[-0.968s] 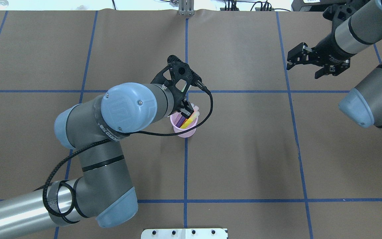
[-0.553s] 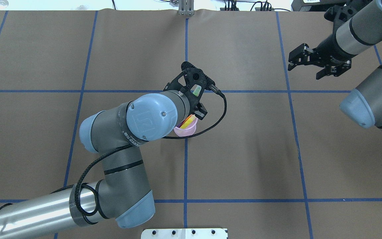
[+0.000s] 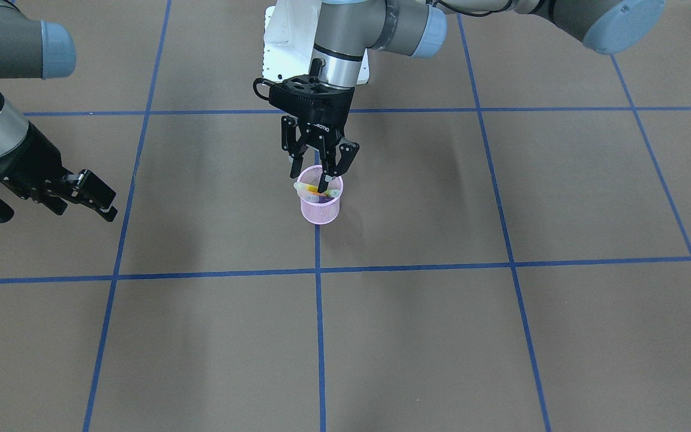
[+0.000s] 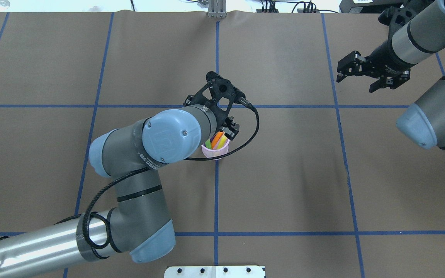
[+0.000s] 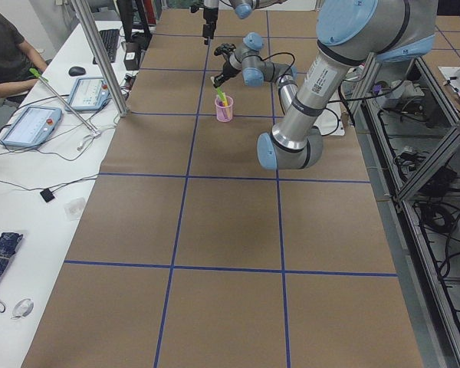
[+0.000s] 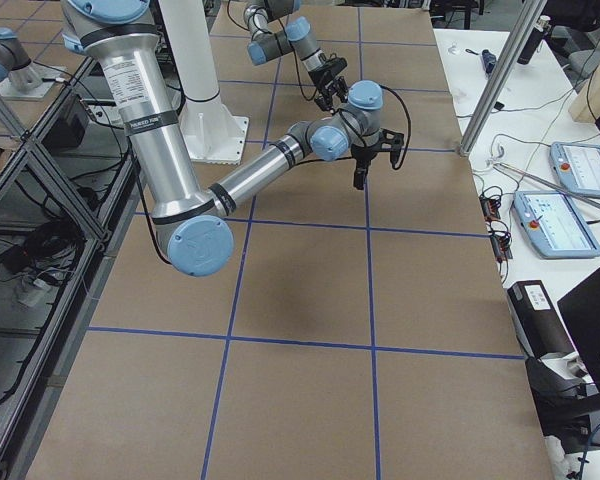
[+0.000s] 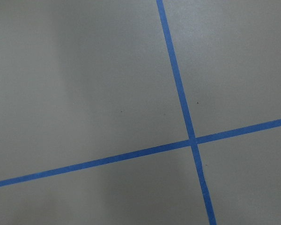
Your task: Collect pens into pen holder
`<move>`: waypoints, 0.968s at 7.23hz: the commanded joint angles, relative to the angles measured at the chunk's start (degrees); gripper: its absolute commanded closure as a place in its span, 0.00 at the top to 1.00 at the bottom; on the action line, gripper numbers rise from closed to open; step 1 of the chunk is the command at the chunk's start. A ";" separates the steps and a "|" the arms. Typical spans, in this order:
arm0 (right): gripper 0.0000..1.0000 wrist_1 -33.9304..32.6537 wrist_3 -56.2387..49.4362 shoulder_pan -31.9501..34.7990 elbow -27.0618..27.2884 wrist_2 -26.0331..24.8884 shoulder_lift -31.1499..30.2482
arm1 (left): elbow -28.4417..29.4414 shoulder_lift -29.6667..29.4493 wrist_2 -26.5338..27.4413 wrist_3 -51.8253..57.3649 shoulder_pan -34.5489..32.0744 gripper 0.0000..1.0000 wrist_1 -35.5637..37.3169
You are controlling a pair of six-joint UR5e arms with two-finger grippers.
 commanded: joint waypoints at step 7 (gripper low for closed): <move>1.00 -0.26 -39.39 20.19 -8.89 10.52 -11.65 | -5.24 31.27 -51.72 8.02 -46.18 0.99 16.42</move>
